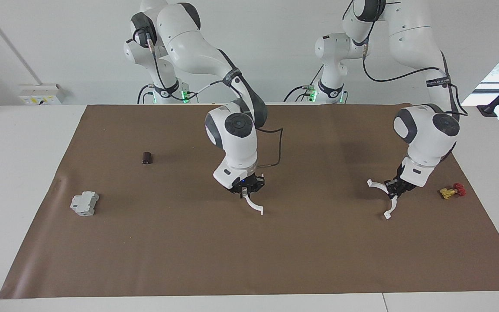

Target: Assemble drain pipe with both arms

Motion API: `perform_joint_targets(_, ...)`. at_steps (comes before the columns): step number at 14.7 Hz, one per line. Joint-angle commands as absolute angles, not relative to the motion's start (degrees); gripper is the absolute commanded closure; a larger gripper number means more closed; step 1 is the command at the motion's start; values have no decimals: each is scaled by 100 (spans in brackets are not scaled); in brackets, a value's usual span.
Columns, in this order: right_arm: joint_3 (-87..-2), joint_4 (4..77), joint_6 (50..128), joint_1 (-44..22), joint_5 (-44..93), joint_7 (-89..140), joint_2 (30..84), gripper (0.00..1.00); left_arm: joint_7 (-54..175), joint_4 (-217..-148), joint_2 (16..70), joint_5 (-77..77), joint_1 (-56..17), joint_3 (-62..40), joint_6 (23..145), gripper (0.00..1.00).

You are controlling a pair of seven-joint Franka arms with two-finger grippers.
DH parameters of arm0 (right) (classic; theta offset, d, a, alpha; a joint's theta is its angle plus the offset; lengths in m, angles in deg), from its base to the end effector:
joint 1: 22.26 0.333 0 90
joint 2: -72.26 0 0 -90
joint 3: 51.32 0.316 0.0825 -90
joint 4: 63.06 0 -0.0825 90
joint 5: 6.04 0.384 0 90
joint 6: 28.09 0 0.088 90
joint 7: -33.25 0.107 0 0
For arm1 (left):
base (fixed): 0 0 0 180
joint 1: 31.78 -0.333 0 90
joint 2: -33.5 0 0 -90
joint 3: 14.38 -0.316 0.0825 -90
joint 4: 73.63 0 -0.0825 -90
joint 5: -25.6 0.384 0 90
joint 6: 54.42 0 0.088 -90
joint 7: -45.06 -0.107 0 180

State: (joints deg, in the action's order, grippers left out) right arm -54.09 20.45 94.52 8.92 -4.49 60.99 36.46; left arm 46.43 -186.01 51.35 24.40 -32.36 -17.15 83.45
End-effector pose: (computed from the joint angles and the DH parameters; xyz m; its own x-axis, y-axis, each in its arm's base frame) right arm 0.6306 0.3496 0.3236 0.9985 0.0071 0.0538 0.0083 -0.9997 -0.0230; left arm 0.6223 0.0349 0.3293 0.9867 0.0930 0.1333 0.0932 -0.9956 0.0044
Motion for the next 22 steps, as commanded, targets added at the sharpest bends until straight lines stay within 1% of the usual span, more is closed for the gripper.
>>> perform_joint_targets(1, -5369, 2228, 9566, 876, -578, 5970, 3746, 100, 4655, -18587, 4950, 2498, -3292, -1745, 8296, 100)
perform_joint_targets(3, -5361, 2255, 9601, 937, -587, 5839, 3746, 100, 4664, -18455, 4897, 2498, -3284, -1745, 8156, 100)
perform_joint_targets(5, -5361, 2351, 9663, 964, -587, 5716, 3754, 100, 4672, -18140, 4897, 2498, -3223, -1745, 7796, 100)
perform_joint_targets(6, -5361, 2456, 9785, 964, -587, 5611, 3780, 96, 4681, -17999, 4923, 2507, -3179, -1745, 7673, 100)
perform_joint_targets(8, -5352, 2824, 10214, 964, -587, 5531, 3851, 95, 4716, -17866, 4958, 2507, -2890, -1745, 7645, 100)
perform_joint_targets(10, -5343, 2861, 10269, 964, -578, 5531, 3869, 95, 4734, -17857, 4967, 2516, -2591, -1745, 7662, 100)
perform_joint_targets(11, -5343, 2861, 10278, 964, -552, 5531, 3869, 85, 4743, -17857, 4967, 2516, -2433, -1745, 7654, 100)
perform_joint_targets(12, -5343, 2861, 10278, 964, -525, 5531, 3860, 52, 4812, -17857, 4967, 2620, -2266, -1745, 7645, 100)
perform_joint_targets(13, -5343, 2818, 10261, 955, -525, 5531, 3860, 33, 5092, -17857, 4967, 2769, -2055, -1745, 7645, 100)
perform_joint_targets(14, -5352, 2713, 10165, 903, -577, 5531, 3868, 8, 5442, -17857, 4976, 2945, -1879, -1745, 7645, 100)
perform_joint_targets(15, -5352, 2477, 10016, 850, -595, 5531, 3869, 0, 5742, -17857, 4984, 3112, -1669, -1745, 7645, 100)
perform_joint_targets(17, -5378, 2159, 9542, 605, -595, 5505, 3947, 0, 6243, -17840, 5072, 3210, -1282, -1745, 7645, 100)
perform_joint_targets(18, -5378, 2114, 9322, 421, -595, 5348, 4061, 0, 6516, -17726, 5177, 3219, -1036, -1745, 7610, 100)
perform_joint_targets(19, -5378, 2149, 9120, 158, -587, 4929, 4271, 0, 6823, -17534, 5369, 3254, -851, -1745, 7453, 100)
perform_joint_targets(21, -5369, 2167, 8419, -300, -517, 4408, 4754, 0, 7665, -16858, 5852, 3569, -455, -1745, 7075, 100)
perform_joint_targets(22, -5378, 2184, 8119, -441, -525, 4371, 4982, 0, 7905, -16707, 5994, 3597, -306, -1745, 6987, 100)
